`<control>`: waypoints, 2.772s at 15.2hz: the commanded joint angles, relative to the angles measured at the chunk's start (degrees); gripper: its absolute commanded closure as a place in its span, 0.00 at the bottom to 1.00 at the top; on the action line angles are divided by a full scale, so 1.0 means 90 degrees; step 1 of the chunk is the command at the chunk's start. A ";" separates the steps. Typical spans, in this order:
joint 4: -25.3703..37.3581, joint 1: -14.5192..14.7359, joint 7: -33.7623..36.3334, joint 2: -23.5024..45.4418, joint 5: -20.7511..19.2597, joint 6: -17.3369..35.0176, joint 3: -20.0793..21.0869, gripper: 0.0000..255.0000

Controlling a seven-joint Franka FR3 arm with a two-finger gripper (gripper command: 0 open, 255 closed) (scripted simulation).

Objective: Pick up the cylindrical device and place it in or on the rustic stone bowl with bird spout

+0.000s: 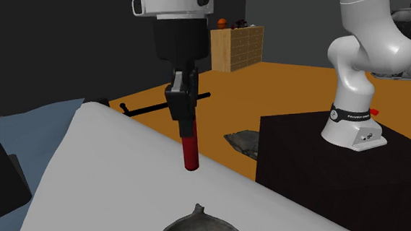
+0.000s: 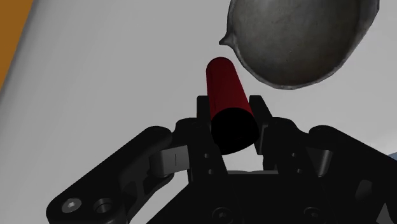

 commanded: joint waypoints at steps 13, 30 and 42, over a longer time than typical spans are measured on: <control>0.1940 0.1134 0.0869 0.1367 -0.0431 -0.0649 0.0030 1.00; 0.0981 0.1024 0.0987 0.1485 -0.0509 0.0402 -0.0015 1.00; 0.1424 0.1069 0.0931 0.1359 -0.0451 -0.0154 0.0022 0.00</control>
